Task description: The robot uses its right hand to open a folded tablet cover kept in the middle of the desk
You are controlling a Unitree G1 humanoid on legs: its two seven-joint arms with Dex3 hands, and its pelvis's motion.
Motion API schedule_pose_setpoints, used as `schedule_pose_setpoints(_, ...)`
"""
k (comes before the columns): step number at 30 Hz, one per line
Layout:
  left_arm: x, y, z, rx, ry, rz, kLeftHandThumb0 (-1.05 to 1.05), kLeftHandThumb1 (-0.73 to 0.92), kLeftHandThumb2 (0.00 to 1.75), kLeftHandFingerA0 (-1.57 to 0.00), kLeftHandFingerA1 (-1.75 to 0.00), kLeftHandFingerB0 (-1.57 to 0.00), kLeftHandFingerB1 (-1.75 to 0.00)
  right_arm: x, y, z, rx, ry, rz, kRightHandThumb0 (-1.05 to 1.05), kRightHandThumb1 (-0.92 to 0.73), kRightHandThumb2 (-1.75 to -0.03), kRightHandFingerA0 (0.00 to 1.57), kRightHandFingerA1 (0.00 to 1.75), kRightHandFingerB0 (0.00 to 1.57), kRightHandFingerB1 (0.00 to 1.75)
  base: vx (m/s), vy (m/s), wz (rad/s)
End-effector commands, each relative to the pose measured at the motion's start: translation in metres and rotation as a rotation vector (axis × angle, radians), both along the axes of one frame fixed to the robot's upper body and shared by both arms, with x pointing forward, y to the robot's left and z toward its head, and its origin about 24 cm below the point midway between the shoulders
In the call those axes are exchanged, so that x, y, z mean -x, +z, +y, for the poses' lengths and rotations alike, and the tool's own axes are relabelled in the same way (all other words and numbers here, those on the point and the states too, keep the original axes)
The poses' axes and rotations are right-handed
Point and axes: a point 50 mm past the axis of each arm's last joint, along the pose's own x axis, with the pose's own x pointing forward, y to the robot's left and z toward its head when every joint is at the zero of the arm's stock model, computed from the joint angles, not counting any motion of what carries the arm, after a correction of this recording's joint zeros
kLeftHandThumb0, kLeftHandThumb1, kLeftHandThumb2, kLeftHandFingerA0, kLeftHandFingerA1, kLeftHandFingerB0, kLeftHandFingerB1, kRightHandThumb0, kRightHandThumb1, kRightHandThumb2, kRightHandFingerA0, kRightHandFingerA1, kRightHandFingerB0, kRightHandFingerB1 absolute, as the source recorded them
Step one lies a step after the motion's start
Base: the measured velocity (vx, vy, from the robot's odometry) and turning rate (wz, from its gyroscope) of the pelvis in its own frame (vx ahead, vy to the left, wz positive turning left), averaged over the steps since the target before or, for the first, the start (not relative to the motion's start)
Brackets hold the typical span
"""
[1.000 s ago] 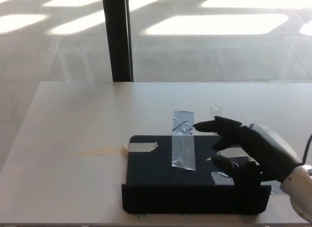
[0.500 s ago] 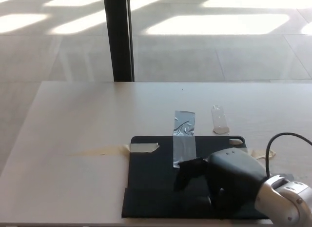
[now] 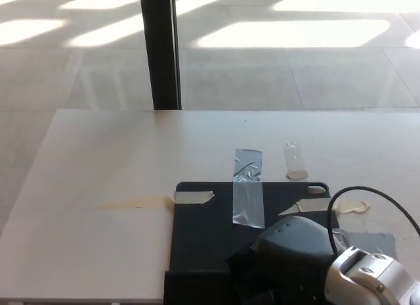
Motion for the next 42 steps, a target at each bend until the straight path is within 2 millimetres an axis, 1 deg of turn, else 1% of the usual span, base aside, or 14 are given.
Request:
schedule_pose_setpoints(1,-0.004,0.026,0.021,-0.041,0.003,-0.029,-0.8,0.92,0.68,-0.74,-0.75,-0.53,-0.63,0.018,-0.026,-0.045,0.343,-0.209,0.059,-1.04,-0.92,-0.84,0.78,1.74,0.32,0.48,0.0,0.0,0.0)
schedule_pose_setpoints(4,-0.004,0.025,0.019,-0.055,-0.016,-0.013,-0.82,0.92,0.68,-0.77,-0.75,-0.54,-0.64,0.017,-0.029,-0.058,0.307,-0.316,0.112,-1.05,-0.86,-1.31,1.04,1.52,0.27,0.51,0.0,0.0,0.0)
schedule_pose_setpoints(5,-0.004,0.025,0.019,-0.054,-0.013,-0.016,-0.81,0.92,0.66,-0.77,-0.75,-0.54,-0.64,0.016,-0.03,-0.061,0.282,-0.333,0.11,-1.04,-0.92,-0.8,0.74,1.73,0.33,0.45,0.0,0.0,0.0)
schedule_pose_setpoints(8,-0.005,0.025,0.02,-0.042,0.006,-0.027,-0.81,0.9,0.66,-0.77,-0.75,-0.55,-0.65,0.014,-0.034,-0.07,0.203,-0.383,0.115,-1.01,-0.92,-0.81,0.73,1.66,0.39,0.52,0.0,0.0,0.0)
schedule_pose_setpoints(10,-0.006,0.026,0.02,-0.041,0.01,-0.023,-0.81,0.91,0.66,-0.76,-0.75,-0.55,-0.64,0.015,-0.041,-0.076,0.067,-0.459,0.216,-0.99,-0.92,-0.76,0.64,1.14,0.42,0.48,0.0,0.0,0.0)
schedule_pose_setpoints(11,-0.006,0.026,0.02,-0.044,0.005,-0.015,-0.82,0.91,0.66,-0.76,-0.74,-0.55,-0.63,0.016,-0.044,-0.08,-0.022,-0.503,0.28,-0.92,-0.79,-1.19,0.52,0.77,0.38,0.55,0.0,0.0,0.0)
schedule_pose_setpoints(13,-0.005,0.025,0.019,-0.042,0.003,-0.019,-0.82,0.92,0.66,-0.75,-0.75,-0.55,-0.64,0.016,-0.053,-0.09,-0.244,-0.65,0.396,-0.98,-0.92,-0.8,0.73,0.67,0.59,0.55,0.0,0.0,0.0)
schedule_pose_setpoints(17,-0.004,0.023,0.018,-0.044,0.002,-0.018,-0.83,0.92,0.66,-0.77,-0.75,-0.56,-0.64,0.014,-0.06,-0.1,-0.499,-0.8,0.551,-0.9,-0.75,-1.16,0.74,0.74,0.53,0.59,0.0,0.0,0.0)
schedule_pose_setpoints(18,-0.006,0.025,0.02,-0.044,0.002,-0.028,-0.82,0.91,0.66,-0.77,-0.75,-0.56,-0.64,0.011,-0.059,-0.105,-0.697,-0.881,0.697,-0.95,-0.92,-0.77,0.87,0.7,0.53,0.51,0.0,0.0,0.0)
schedule_pose_setpoints(29,-0.006,0.028,0.021,-0.051,0.003,-0.038,-0.84,0.9,0.66,-0.74,-0.74,-0.56,-0.65,0.019,-0.071,-0.112,-1.208,-1.287,1.324,-0.9,-0.88,-0.67,0.9,0.6,0.61,0.5,0.0,0.0,0.0)
schedule_pose_setpoints(31,-0.007,0.028,0.021,-0.051,0.003,-0.039,-0.84,0.9,0.66,-0.74,-0.74,-0.56,-0.65,0.02,-0.071,-0.11,-1.202,-1.285,1.333,-0.9,-0.88,-0.67,0.9,0.6,0.61,0.5,0.0,0.0,0.0)
schedule_pose_setpoints(32,-0.009,0.028,0.02,-0.051,-0.001,-0.033,-0.83,0.91,0.66,-0.74,-0.73,-0.56,-0.64,0.02,-0.072,-0.108,-1.203,-1.282,1.31,-0.92,-0.73,-1.15,0.92,0.67,0.56,0.61,0.0,0.0,0.0)
schedule_pose_setpoints(33,-0.01,0.028,0.019,-0.051,-0.002,-0.031,-0.83,0.91,0.66,-0.75,-0.74,-0.56,-0.64,0.02,-0.071,-0.106,-1.212,-1.278,1.295,-0.91,-0.86,-0.66,0.89,0.59,0.61,0.52,0.0,0.0,0.0)
schedule_pose_setpoints(42,-0.011,0.029,0.02,-0.046,-0.002,-0.043,-0.84,0.9,0.66,-0.74,-0.73,-0.55,-0.63,-0.012,-0.02,-0.095,-1.19,-1.048,0.93,-0.89,-0.92,-0.7,0.74,0.51,0.6,0.45,0.0,0.0,0.0)
